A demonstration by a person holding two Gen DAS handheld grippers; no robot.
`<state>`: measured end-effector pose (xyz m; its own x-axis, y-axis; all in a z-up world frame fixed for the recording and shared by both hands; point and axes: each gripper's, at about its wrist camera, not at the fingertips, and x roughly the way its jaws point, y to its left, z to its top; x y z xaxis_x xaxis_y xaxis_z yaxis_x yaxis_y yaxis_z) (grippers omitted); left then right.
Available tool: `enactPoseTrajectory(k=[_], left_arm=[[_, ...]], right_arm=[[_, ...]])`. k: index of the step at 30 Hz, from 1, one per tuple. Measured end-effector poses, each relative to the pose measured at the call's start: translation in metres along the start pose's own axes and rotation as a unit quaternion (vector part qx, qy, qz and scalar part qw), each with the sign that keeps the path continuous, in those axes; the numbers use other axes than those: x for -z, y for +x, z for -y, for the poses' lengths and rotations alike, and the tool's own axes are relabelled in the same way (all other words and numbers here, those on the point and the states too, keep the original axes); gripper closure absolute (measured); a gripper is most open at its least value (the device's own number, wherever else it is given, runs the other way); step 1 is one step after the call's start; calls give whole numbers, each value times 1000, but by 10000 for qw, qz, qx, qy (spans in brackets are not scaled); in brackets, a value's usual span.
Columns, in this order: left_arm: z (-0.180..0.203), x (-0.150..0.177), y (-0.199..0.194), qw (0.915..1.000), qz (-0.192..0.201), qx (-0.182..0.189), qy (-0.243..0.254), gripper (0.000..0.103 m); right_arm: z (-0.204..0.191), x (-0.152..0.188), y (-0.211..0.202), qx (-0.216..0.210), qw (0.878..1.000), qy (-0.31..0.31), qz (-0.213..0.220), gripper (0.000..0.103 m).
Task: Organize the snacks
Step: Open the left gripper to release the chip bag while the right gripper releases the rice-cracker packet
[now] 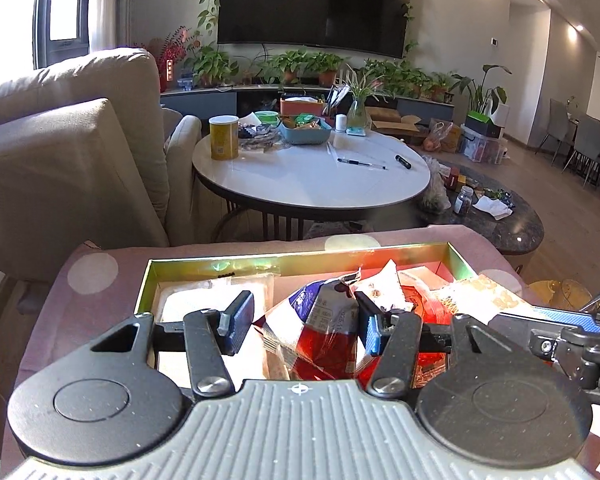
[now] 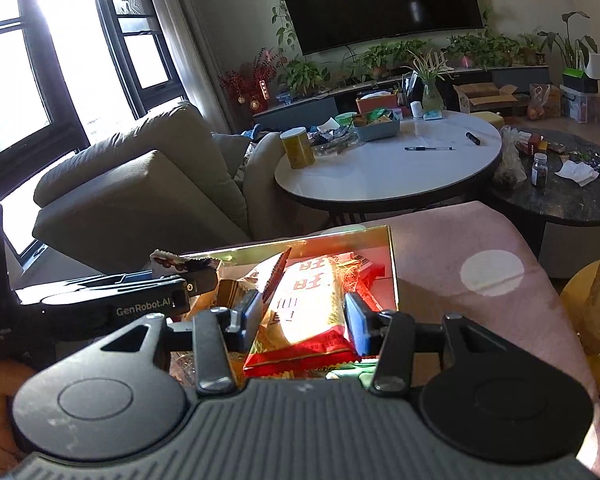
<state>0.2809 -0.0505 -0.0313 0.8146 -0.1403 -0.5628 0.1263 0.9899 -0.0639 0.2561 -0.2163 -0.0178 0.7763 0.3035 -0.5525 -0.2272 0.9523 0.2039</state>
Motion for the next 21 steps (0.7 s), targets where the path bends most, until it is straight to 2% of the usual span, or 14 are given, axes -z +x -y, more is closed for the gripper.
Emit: enactPoseTrajectory(k=[2,5,6,8,11,21], left_arm=[[2,1,4,10000,-21,-29,14,51],[4,2,6,9999,-46,-154,44,32],[4,3,5,9998,-32,-167,48,29],[5,4,3,9998,-28,-167,83,28],[5,6,-1,9998,-21,-165,75,21],[5,11,-25,9998,124,-147,62,15]], right_arm=[[1,0,3,15,10000,18,-46,24],[1,2,3,42,9999,52,-91,23],[1,3,2,84,9999,80,-86,23],[1,5,-2,120,9999,100,19,22],[0,4,-6,102,9999,95,28,22],[-4,2,-15,66,9999,91,54,22]])
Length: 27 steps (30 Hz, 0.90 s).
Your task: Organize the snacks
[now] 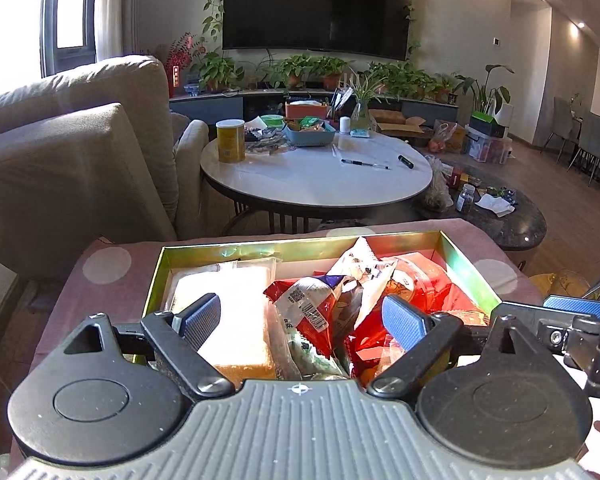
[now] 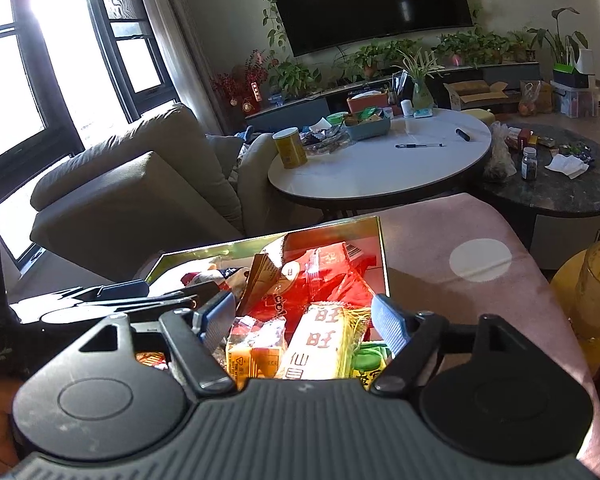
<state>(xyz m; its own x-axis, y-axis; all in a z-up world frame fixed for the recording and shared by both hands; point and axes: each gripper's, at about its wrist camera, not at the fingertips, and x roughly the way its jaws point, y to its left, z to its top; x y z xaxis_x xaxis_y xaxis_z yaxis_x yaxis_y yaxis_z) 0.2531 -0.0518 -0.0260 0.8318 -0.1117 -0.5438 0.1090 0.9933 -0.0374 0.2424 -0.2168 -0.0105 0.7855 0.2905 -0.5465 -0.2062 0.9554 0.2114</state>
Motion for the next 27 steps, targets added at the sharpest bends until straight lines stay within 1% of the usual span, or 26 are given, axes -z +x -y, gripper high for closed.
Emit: enactPoseTrajectory(k=[3,8,13,15,19,23,27], left_arm=[[-1,2,-15,10000,33,-80,15,11],[-6,20,-50,9996,193,-199,-15,11],[-14,34,-78,9991,197,-313,-201,9],[-16,38,-91,9986,278,-390,-238,1],[-14,43,-115,9968,526,-589,-125,0],[-13,49,-132,9972,540,-521,-60,0],[-14,57,-145,9969,548,-559,-92,0]], right_arm=[[-4,1,-7,-30,10000,-4,11,22],[-9,10,-23,-88,9999,85,9,22],[-18,22,-35,-117,9999,23,-85,22],[-23,24,-41,-137,9999,-5,-66,22],[-33,28,-57,-202,9998,-75,44,22],[-43,33,-73,-257,9993,-214,151,22],[-50,39,-86,-220,9991,-298,191,22]])
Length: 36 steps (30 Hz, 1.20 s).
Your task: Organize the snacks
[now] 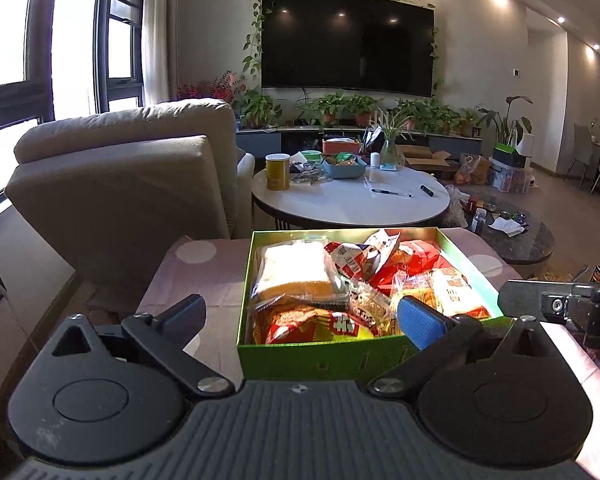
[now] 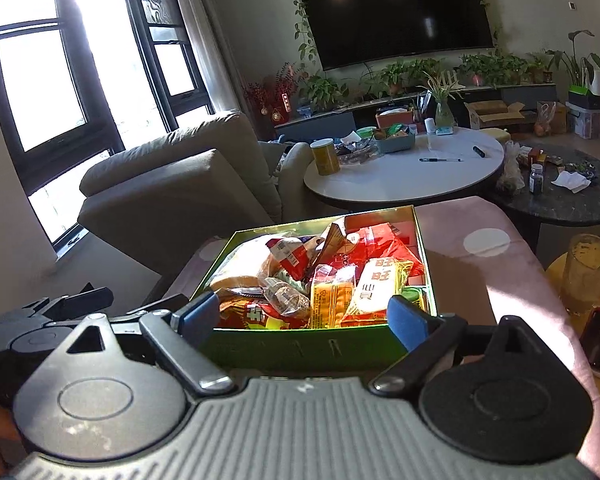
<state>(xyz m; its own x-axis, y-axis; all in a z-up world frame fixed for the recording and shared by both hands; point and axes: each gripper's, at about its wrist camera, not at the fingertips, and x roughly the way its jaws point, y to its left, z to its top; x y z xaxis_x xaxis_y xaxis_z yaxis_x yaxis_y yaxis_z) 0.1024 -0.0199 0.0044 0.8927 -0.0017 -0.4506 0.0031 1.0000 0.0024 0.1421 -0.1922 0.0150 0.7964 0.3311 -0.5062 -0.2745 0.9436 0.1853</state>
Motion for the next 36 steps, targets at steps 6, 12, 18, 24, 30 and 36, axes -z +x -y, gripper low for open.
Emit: enactPoseTrajectory(k=[6,12,18,24,30,36], left_arm=[[-5,8,-23,9998,145,-143,28,0],[-14,13,-41,9993,278,-233,-87,0],[-16,17,-49,9991,328,-237,-80,0],[-12,18,-45,9996,206,-174,7,0],[-9,20,-44,9997,163,-174,40,0],[-9,20,-44,9997,171,-169,-17,0]], right_arm=[[-5,9,-10,39,10000,41,-28,22],[-15,19,-17,10,10000,-38,-34,22],[-22,22,-21,13,9999,-122,-9,22],[-23,24,-15,16,9999,-124,-72,22],[-19,26,-12,57,9999,-63,-130,22],[-19,26,-15,47,9999,-61,-107,22]])
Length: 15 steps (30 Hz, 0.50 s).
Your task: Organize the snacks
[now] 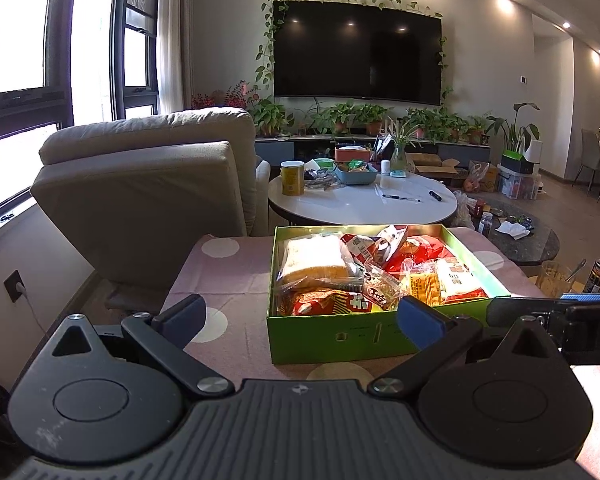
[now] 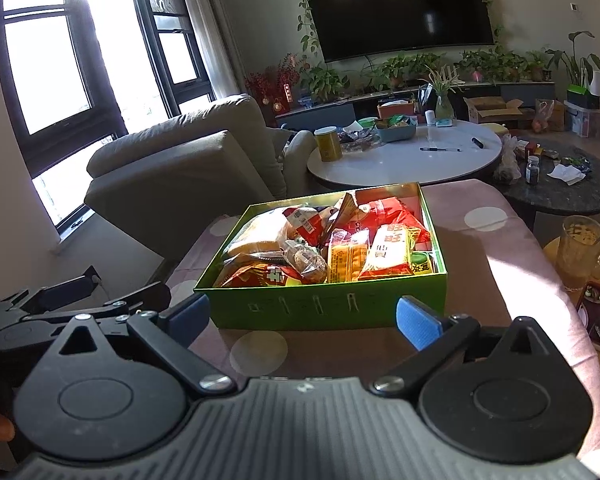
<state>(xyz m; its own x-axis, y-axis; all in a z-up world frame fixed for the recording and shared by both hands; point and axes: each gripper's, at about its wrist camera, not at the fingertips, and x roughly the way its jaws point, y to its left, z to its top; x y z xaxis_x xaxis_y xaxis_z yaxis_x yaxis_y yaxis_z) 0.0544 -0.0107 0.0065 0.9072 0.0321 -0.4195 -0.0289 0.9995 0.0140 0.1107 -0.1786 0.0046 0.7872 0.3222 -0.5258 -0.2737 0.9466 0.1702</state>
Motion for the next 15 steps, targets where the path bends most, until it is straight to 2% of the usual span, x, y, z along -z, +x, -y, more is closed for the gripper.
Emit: enactPoseTrajectory(k=[15], left_arm=[[1,1,-1,10000,24,44,-34,0]], right_arm=[[-1,2,4,-26,10000,-12,-81,22]])
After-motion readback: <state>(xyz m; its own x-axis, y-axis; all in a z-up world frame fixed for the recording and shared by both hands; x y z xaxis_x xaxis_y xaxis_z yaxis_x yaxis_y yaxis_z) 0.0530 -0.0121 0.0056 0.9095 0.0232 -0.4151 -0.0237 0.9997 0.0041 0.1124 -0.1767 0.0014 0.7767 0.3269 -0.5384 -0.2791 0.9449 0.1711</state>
